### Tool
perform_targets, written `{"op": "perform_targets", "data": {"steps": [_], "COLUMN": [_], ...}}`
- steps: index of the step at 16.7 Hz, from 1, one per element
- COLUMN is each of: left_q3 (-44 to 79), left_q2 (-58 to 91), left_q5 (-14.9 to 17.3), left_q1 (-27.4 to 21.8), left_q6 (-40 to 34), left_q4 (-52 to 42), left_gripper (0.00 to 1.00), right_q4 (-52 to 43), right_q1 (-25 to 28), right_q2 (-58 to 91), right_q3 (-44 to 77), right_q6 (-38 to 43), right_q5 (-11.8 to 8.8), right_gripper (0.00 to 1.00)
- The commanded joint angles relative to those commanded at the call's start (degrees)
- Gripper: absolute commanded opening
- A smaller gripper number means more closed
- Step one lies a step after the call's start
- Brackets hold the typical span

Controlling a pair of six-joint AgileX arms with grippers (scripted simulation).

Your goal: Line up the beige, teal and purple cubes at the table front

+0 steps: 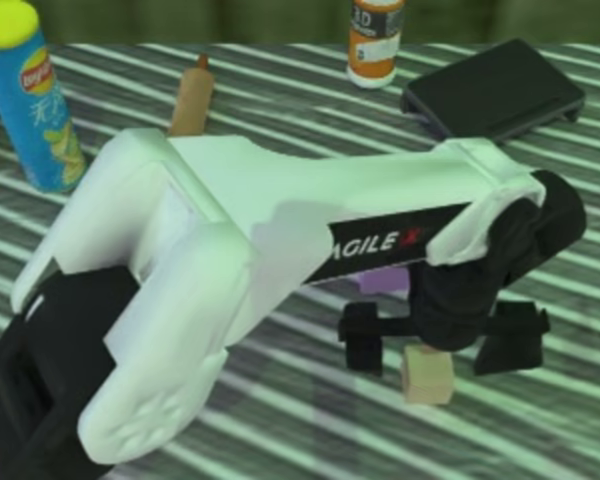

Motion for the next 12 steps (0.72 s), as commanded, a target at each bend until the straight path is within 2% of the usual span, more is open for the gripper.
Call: {"op": "perform_targets", "data": {"steps": [3,8,12], "left_q3": [2.3,10.6,11.7], "left_q2": [-0.3,-2.0,-2.5], "left_q5": [0.0,0.0,0.0], "left_q1": [-0.1,0.7,0.8], "left_q6": [0.0,-0.4,-0.4], "left_q4": [-2.3,-13.0,-14.1], "left_gripper": [1.00,1.00,1.00], "right_q4": [0.0,0.0,0.0], "right_q1": [0.0,0.0,0.0], "right_q2": [0.0,0.0,0.0], "right_q3": [0.0,0.0,0.0], "right_q6": [0.0,0.0,0.0], "right_q5": [0.0,0.0,0.0], "right_gripper": [1.00,1.00,1.00]}}
